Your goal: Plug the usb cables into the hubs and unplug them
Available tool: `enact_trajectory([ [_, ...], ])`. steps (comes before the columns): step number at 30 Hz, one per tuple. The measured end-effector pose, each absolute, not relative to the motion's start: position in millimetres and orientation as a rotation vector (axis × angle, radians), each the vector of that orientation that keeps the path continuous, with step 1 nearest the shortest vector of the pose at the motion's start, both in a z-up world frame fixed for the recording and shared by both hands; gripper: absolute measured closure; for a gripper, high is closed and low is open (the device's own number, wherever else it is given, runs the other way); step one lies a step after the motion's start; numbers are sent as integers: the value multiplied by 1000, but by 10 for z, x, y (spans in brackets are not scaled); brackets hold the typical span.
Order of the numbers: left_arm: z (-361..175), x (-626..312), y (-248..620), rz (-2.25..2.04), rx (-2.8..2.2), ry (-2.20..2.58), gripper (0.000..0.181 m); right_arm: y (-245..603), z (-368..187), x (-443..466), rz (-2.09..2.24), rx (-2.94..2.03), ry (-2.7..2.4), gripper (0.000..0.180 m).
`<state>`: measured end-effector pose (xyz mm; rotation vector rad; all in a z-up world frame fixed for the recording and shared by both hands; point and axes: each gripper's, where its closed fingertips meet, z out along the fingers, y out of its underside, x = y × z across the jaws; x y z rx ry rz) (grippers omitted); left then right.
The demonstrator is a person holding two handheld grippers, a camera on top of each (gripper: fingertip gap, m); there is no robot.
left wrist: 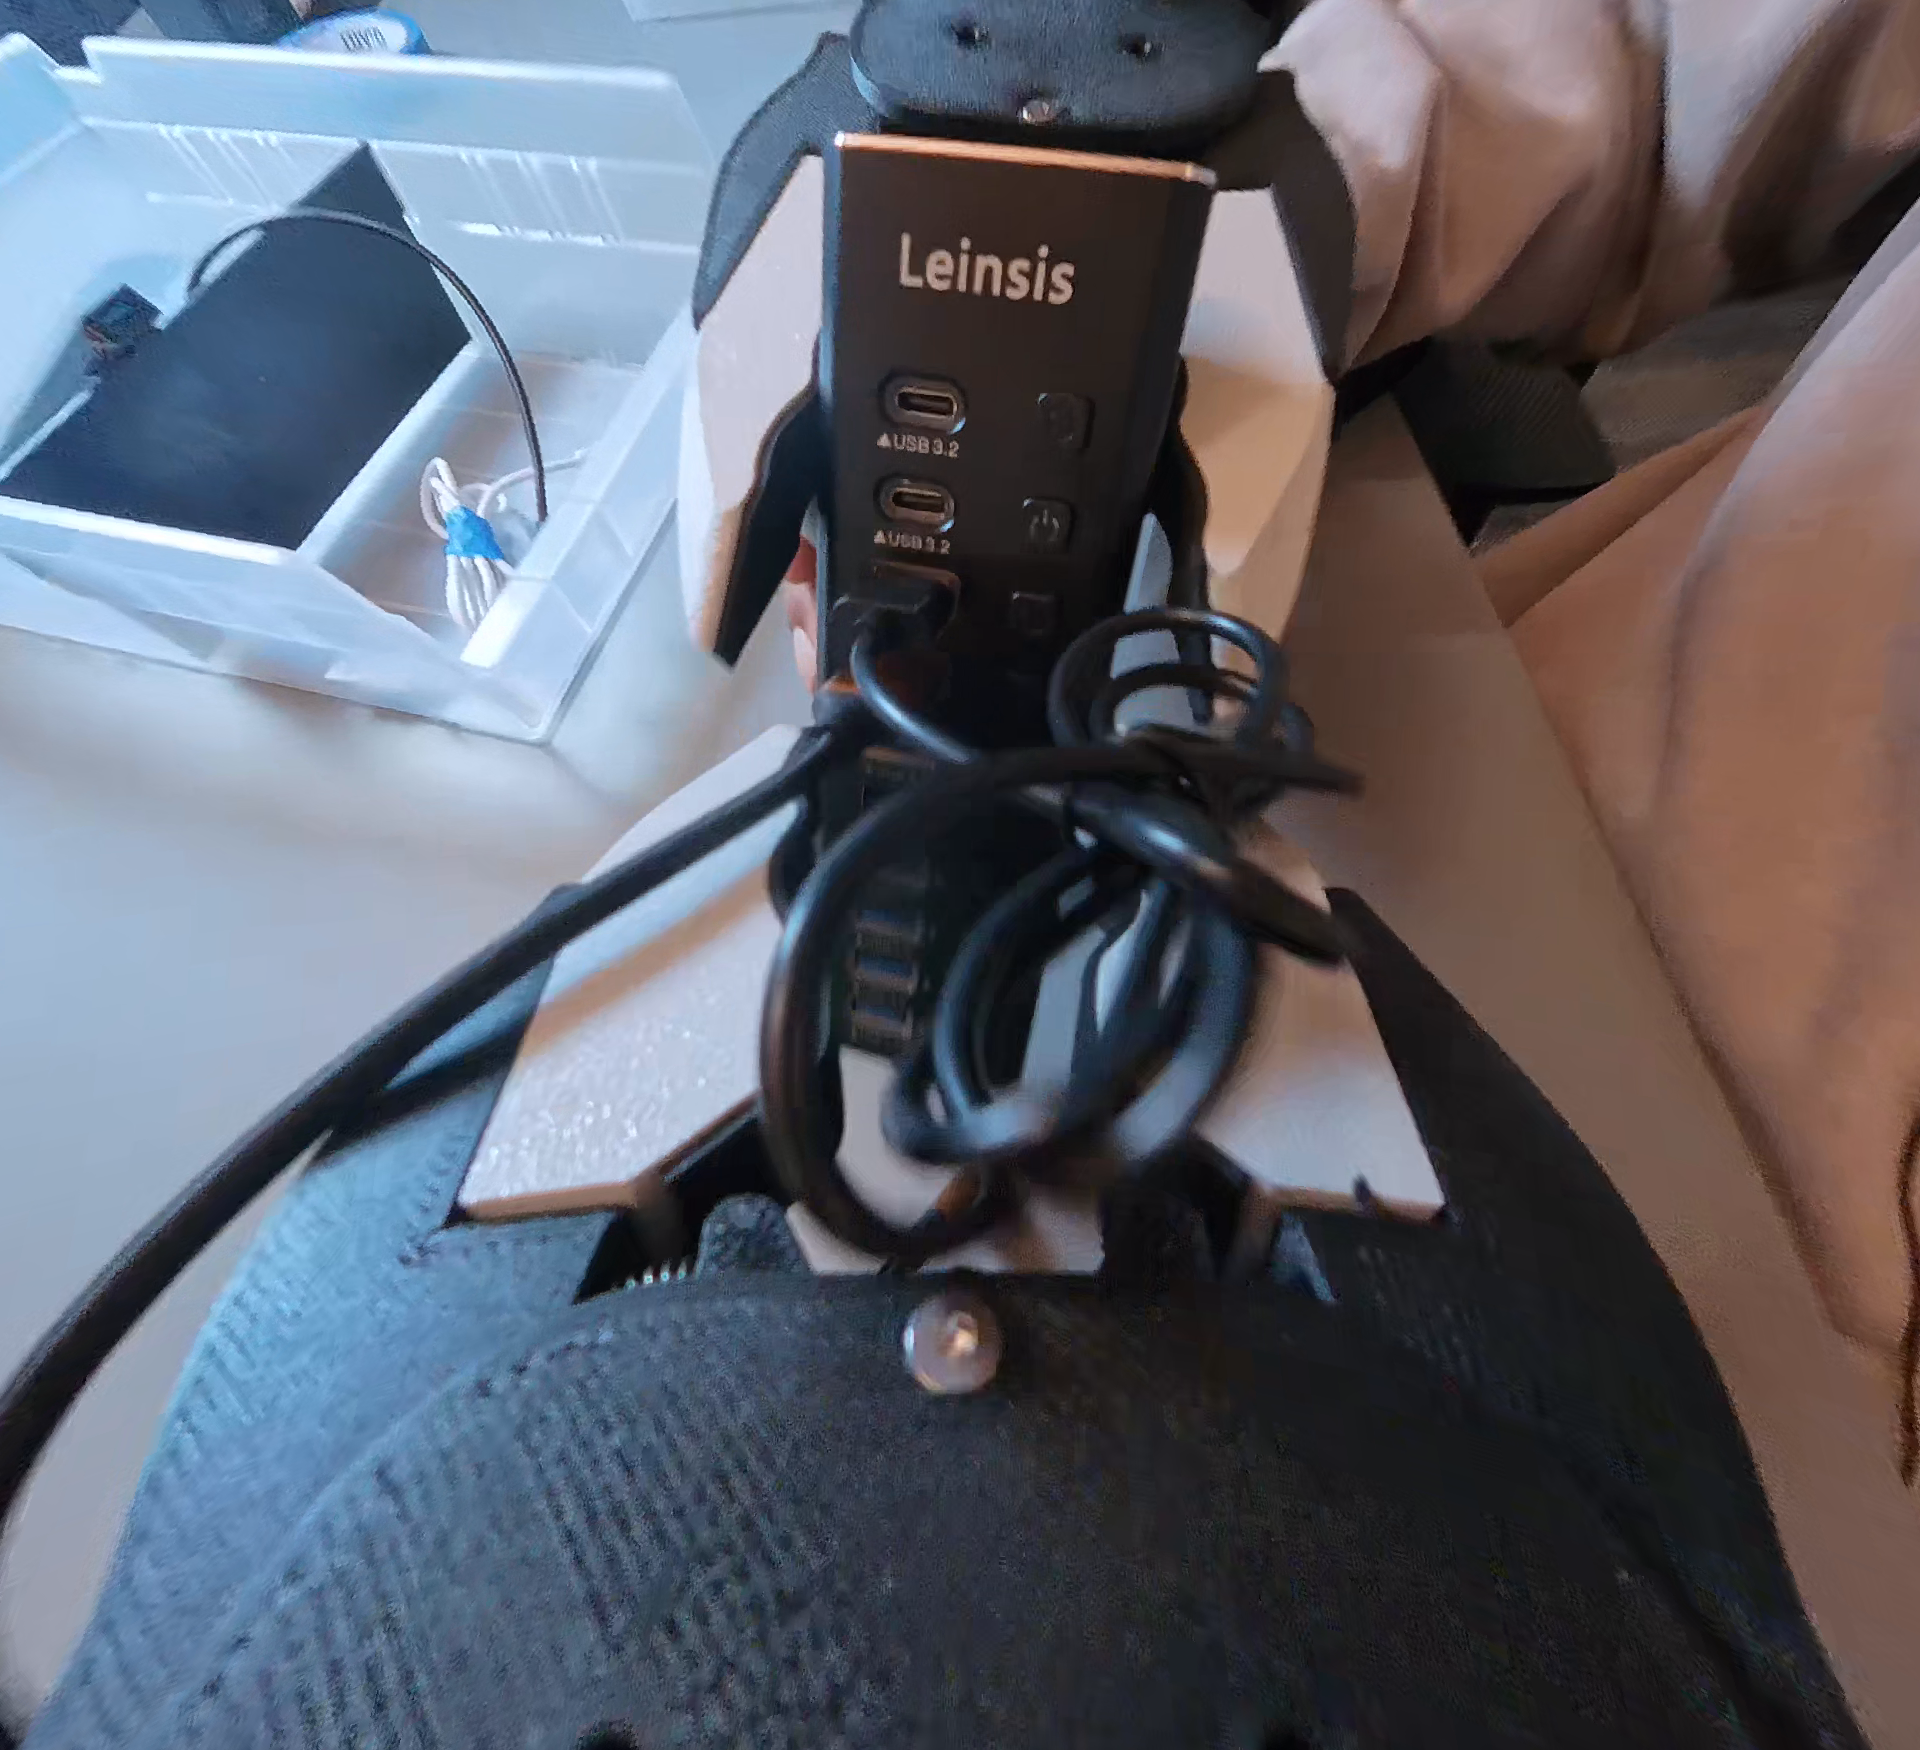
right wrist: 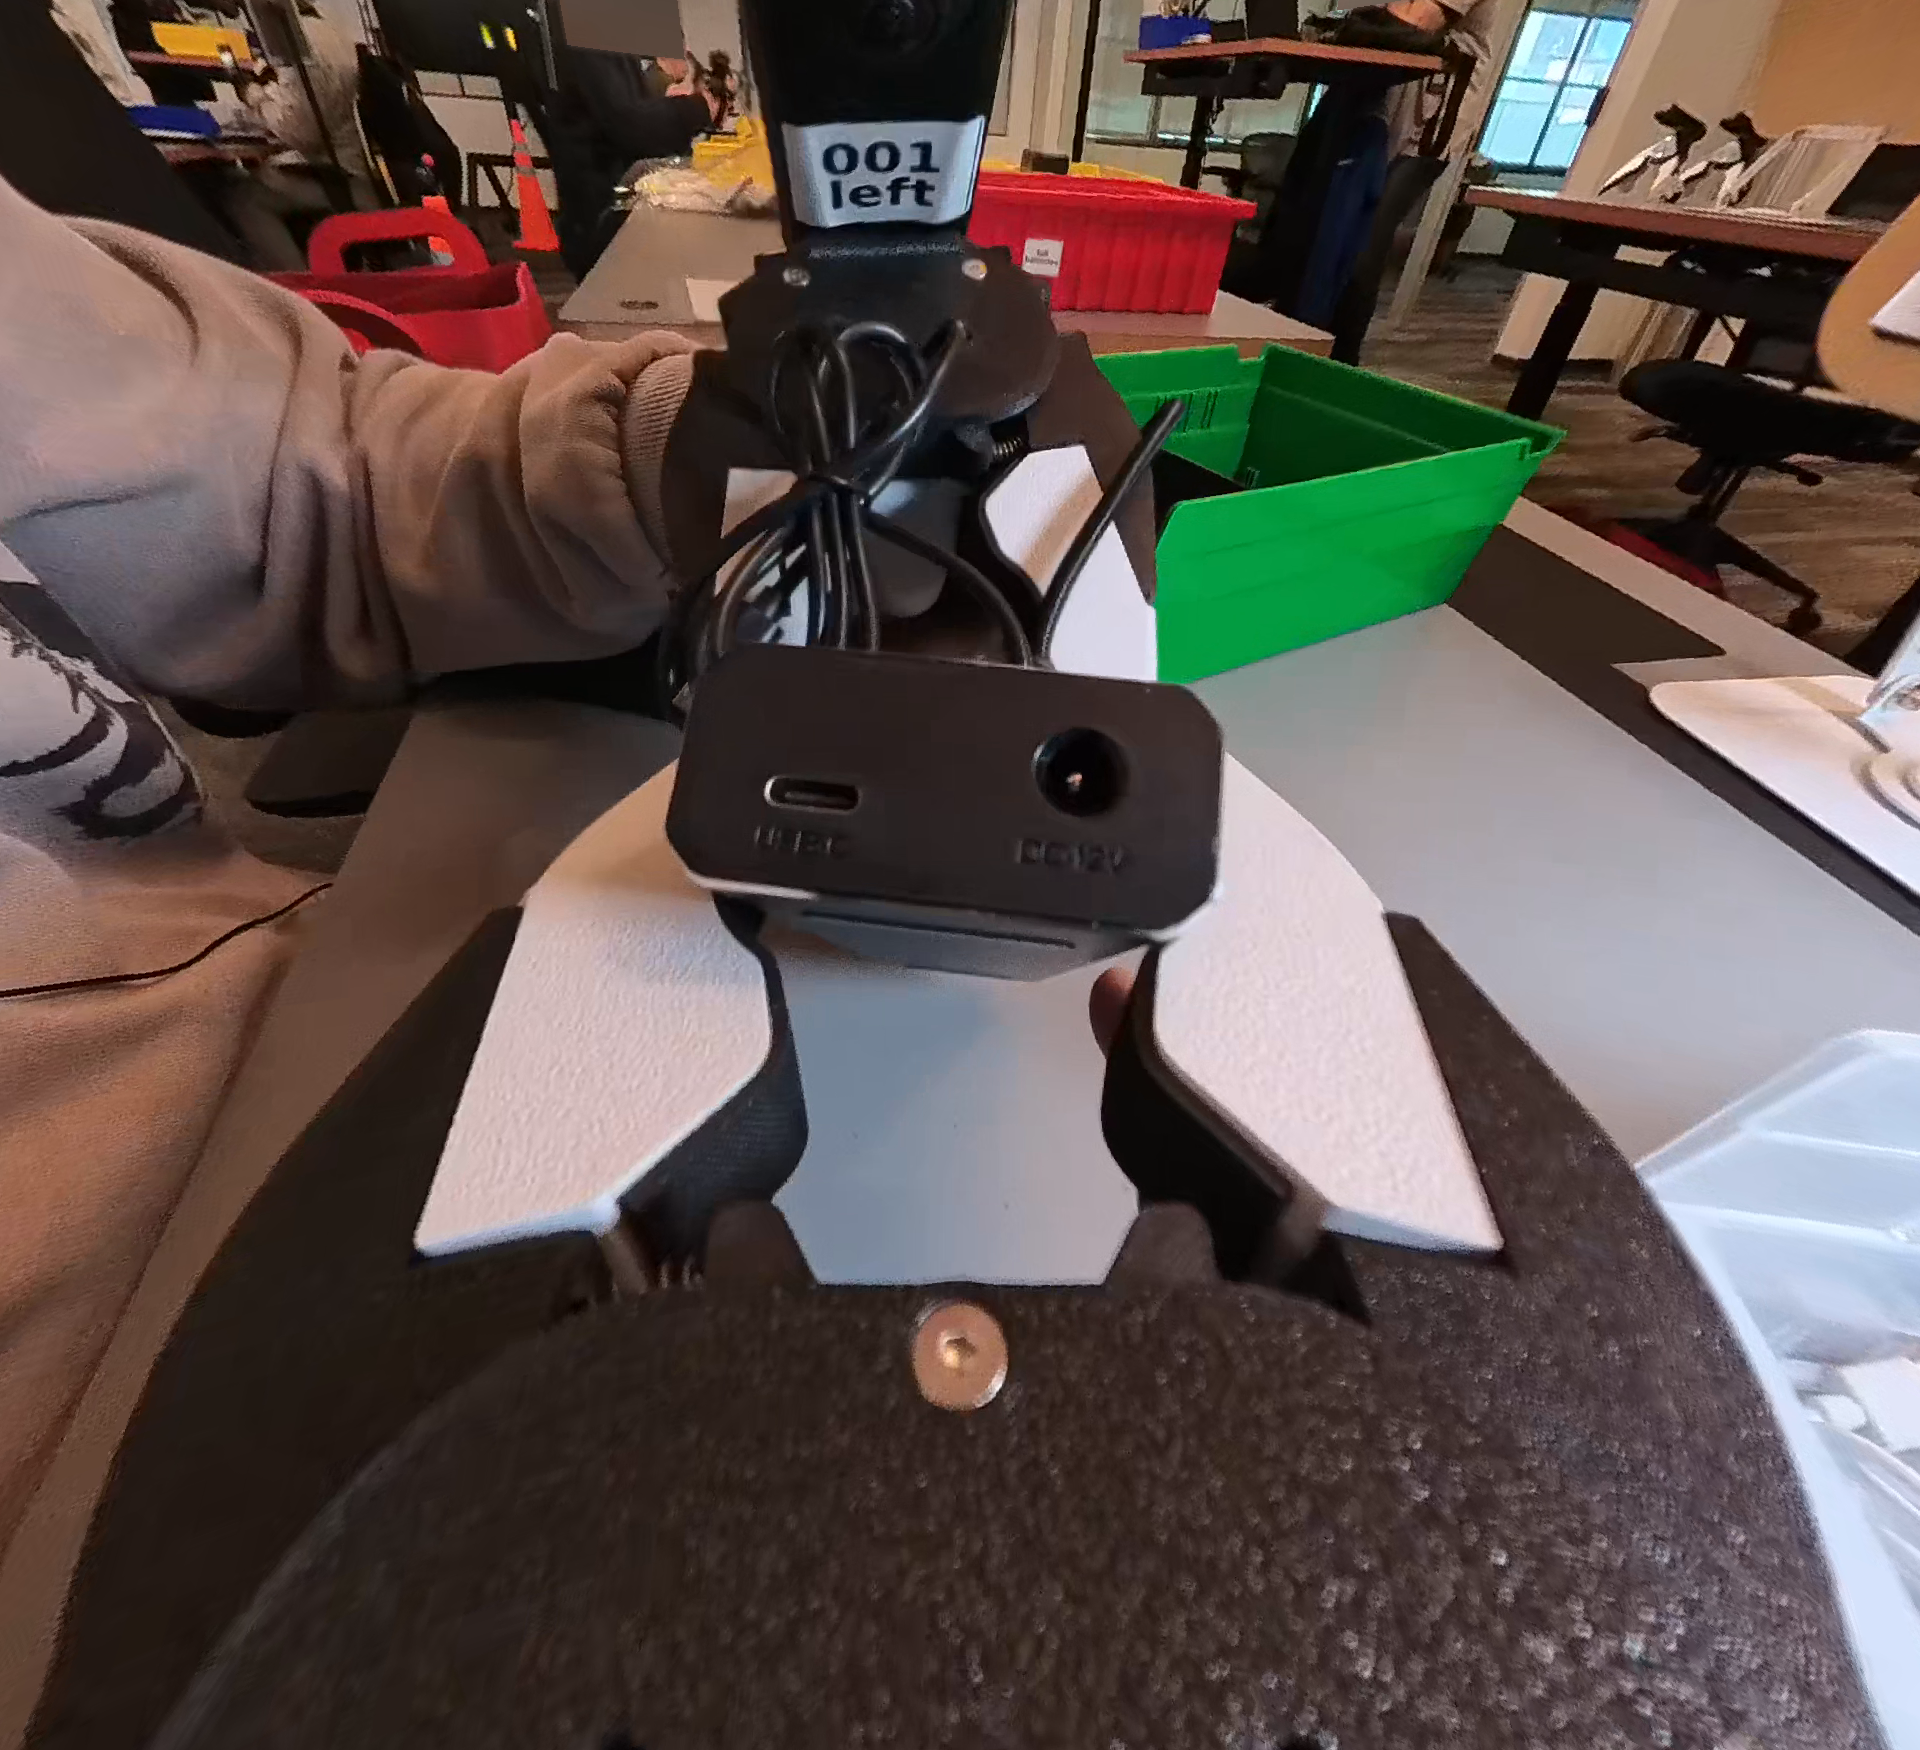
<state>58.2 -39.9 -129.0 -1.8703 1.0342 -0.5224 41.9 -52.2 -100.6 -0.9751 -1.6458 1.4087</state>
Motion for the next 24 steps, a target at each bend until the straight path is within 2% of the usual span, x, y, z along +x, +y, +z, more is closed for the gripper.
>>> enact_trajectory([
  [6, -946, 77, -719, -497, -1859, 1057, 140, -292, -767, 579, 1279, -888, -1602, 109],
  [12, -219, -198, -647, -337, -1697, 880, 151, -347, -774, 609, 1009, -725, -1690, 109],
  [18, -722, 516, -443, -237, -1784, 1221, 149, -479, -860, 593, 950, -666, -1730, 108],
  [24, -983, 699, -219, 10, -1780, 1373, 165, -440, -869, 607, 927, -675, -1728, 109],
])
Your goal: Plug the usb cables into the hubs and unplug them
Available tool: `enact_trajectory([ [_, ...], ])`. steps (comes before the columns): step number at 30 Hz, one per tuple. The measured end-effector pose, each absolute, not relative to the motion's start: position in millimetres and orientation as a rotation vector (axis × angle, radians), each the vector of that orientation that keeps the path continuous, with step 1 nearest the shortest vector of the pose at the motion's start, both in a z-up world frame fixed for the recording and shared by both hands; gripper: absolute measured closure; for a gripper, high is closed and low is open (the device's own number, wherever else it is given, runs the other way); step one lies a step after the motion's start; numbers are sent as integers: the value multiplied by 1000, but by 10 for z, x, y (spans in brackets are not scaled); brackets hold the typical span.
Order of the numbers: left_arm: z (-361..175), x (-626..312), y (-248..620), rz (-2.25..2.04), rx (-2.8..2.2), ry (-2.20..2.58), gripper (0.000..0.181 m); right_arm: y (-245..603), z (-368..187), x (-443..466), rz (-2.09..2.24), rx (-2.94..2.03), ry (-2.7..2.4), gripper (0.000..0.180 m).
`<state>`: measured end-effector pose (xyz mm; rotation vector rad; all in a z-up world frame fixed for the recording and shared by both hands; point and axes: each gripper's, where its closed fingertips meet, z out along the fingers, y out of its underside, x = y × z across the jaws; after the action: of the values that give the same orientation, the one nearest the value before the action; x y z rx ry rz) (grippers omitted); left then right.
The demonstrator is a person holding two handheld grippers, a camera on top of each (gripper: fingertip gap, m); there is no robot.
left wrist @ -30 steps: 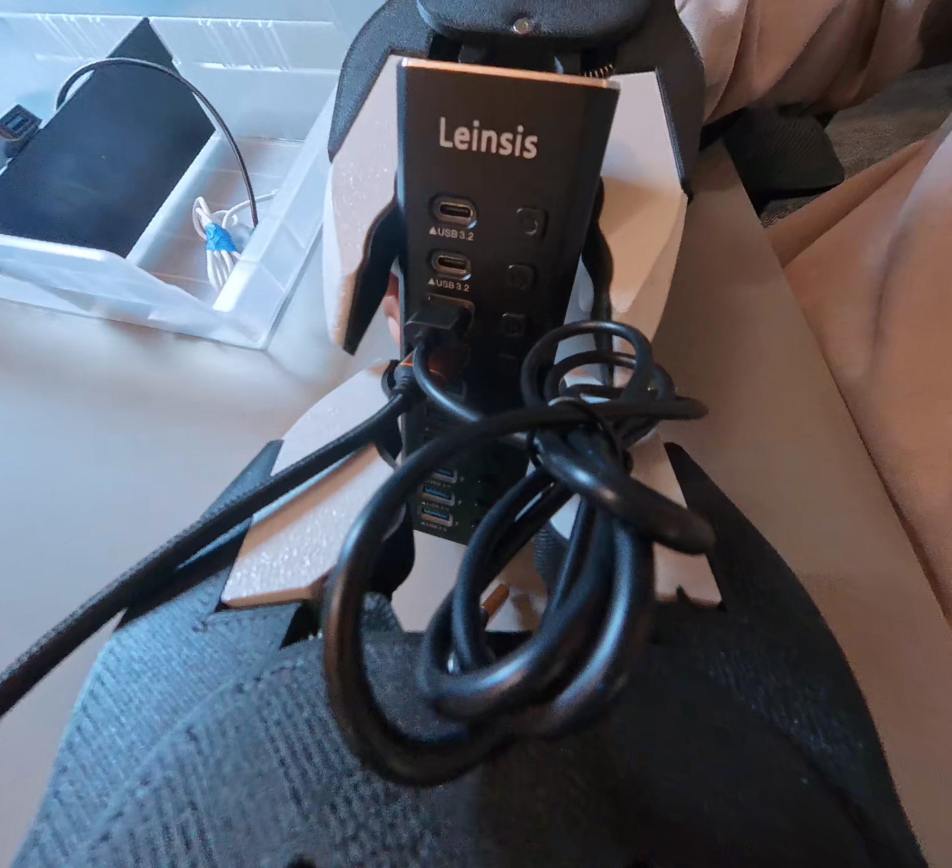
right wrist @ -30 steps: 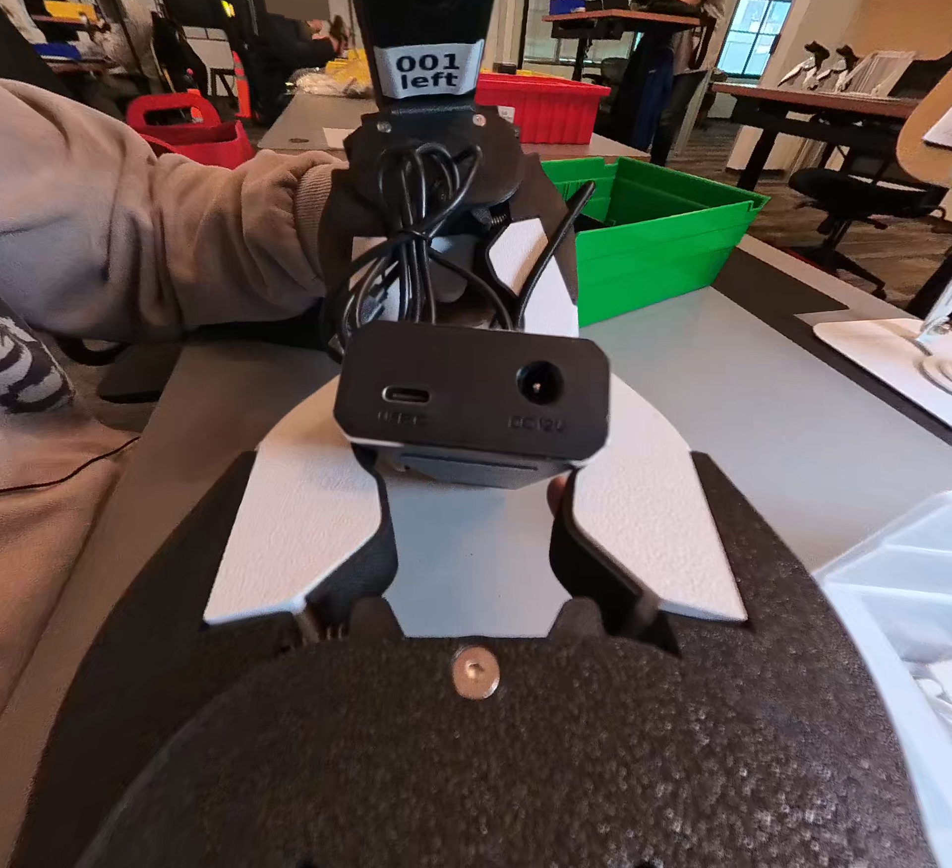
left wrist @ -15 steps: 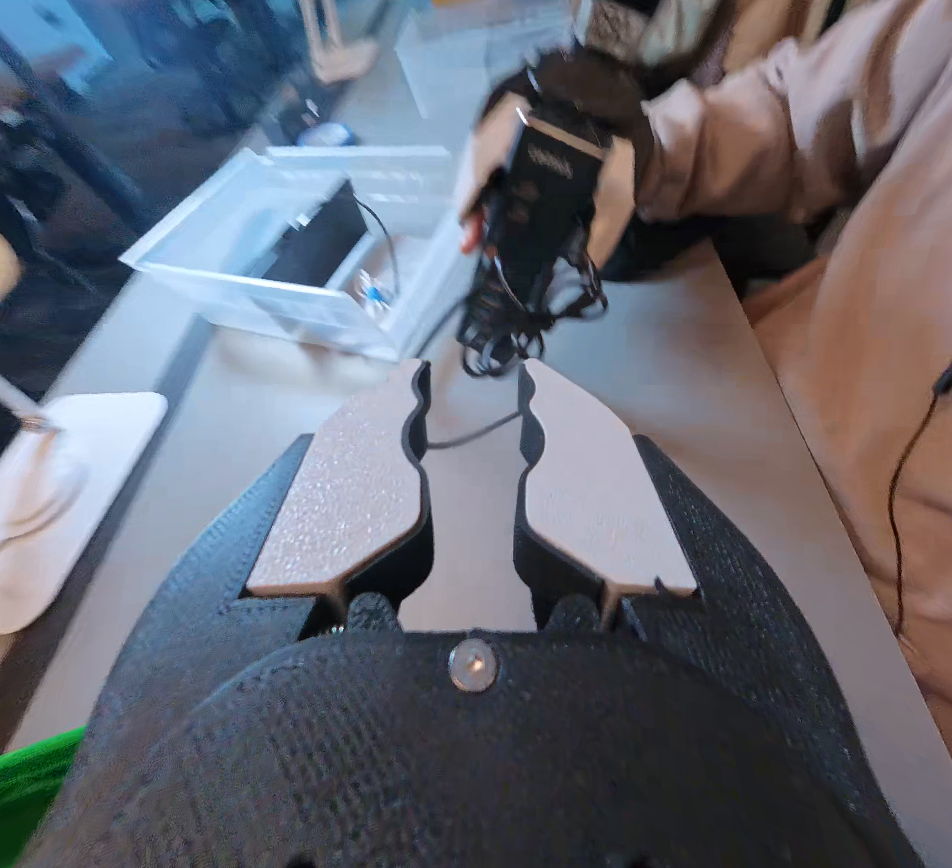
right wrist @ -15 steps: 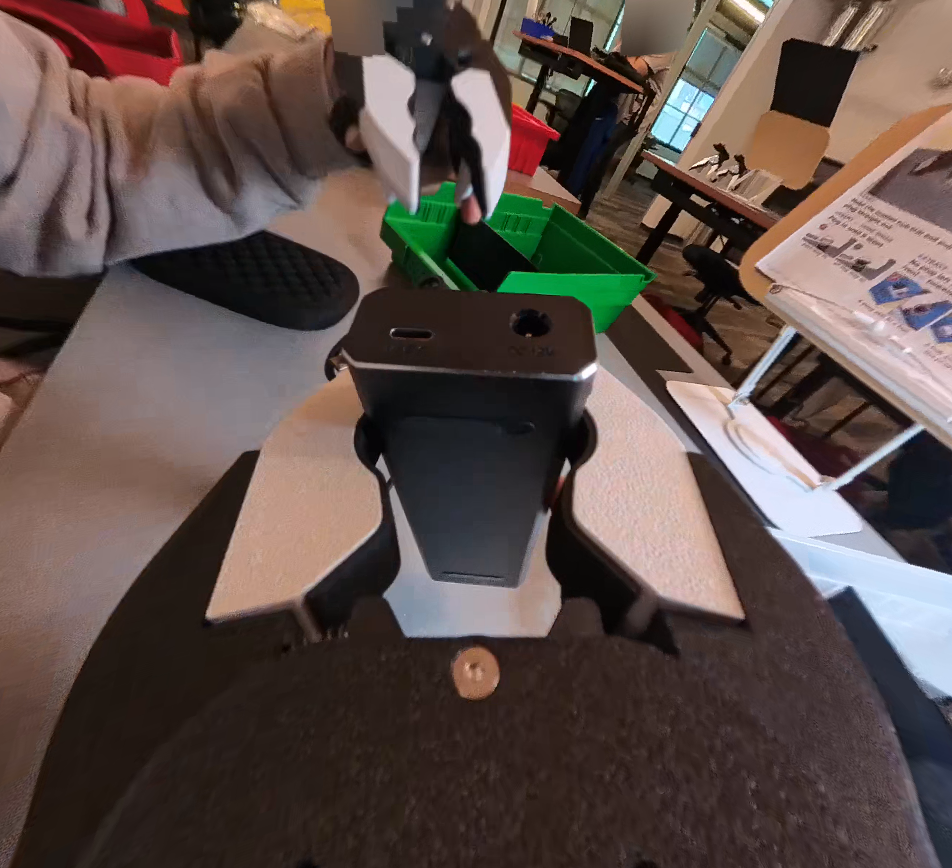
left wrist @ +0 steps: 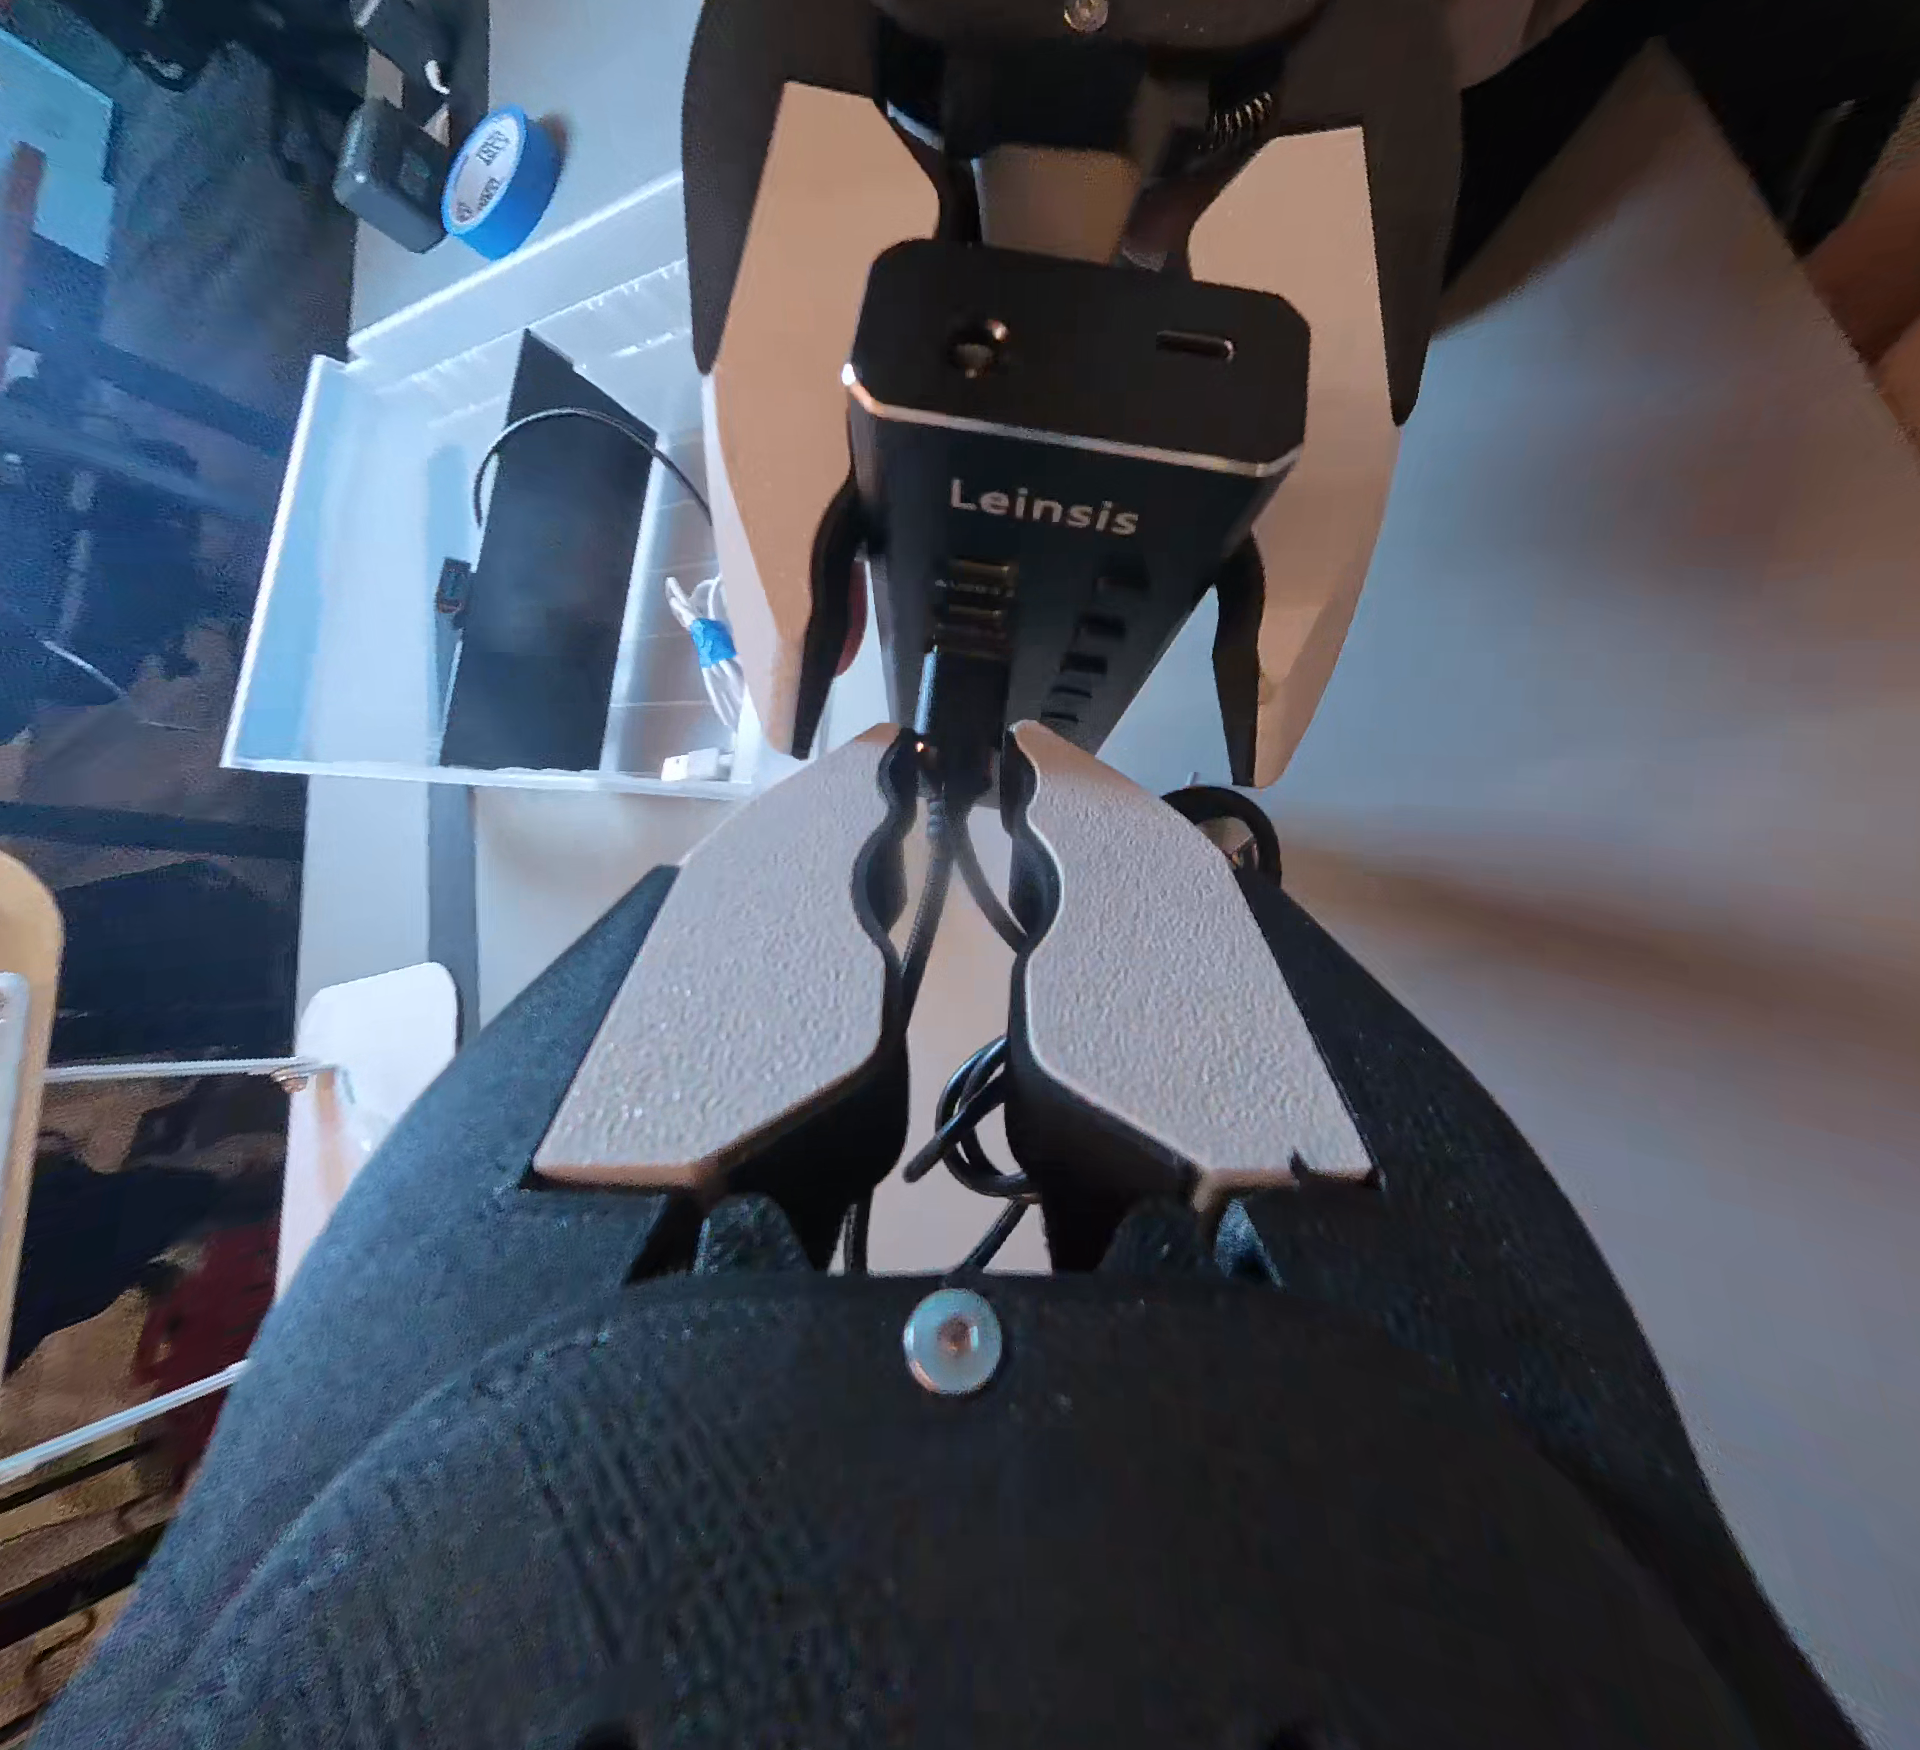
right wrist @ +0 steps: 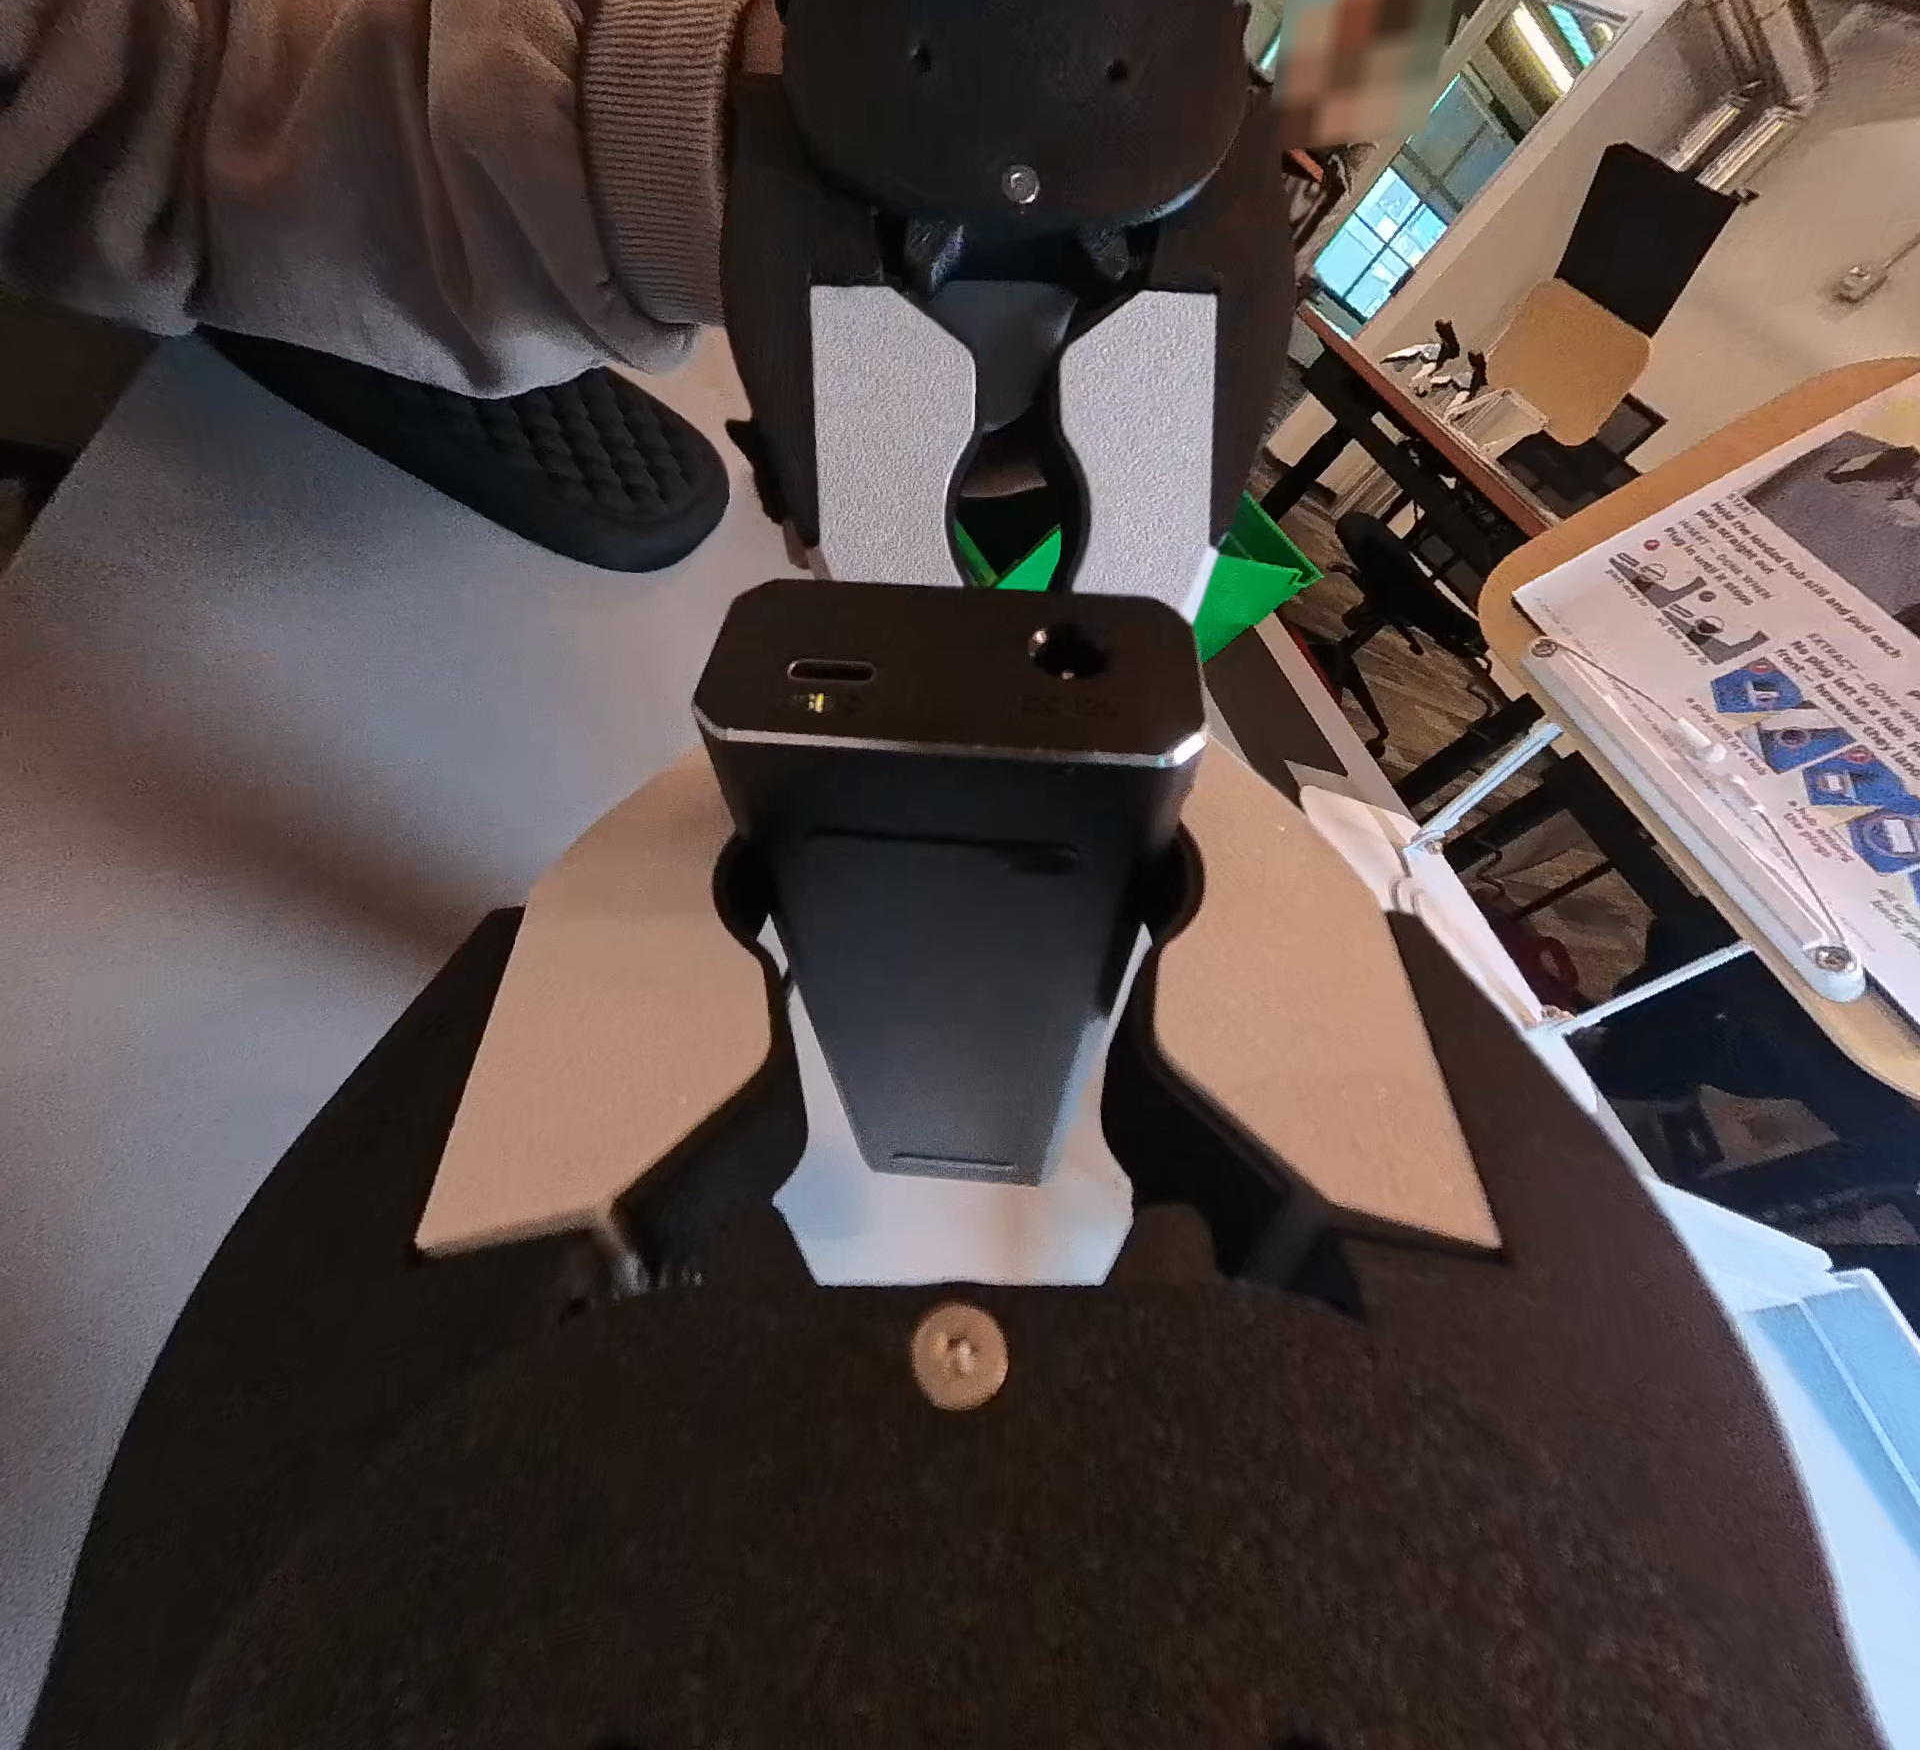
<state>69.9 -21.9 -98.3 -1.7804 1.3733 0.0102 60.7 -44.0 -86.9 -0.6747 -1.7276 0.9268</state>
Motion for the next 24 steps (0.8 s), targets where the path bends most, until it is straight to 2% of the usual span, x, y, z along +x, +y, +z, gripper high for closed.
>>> enact_trajectory([
  [14, -1027, 598, -292, -42, -1769, 1289, 163, -447, -1016, 540, 897, -712, -1780, 108],
  [16, -884, 566, -292, -52, -1732, 1194, 153, -379, -977, 528, 875, -742, -1745, 108],
  [20, -623, 644, -387, -126, -1651, 1016, 148, -99, -770, 497, 955, -927, -1569, 108],
  [24, -915, 653, -262, -71, -1744, 874, 149, 191, -510, 480, 1132, -1117, -1323, 108],
])
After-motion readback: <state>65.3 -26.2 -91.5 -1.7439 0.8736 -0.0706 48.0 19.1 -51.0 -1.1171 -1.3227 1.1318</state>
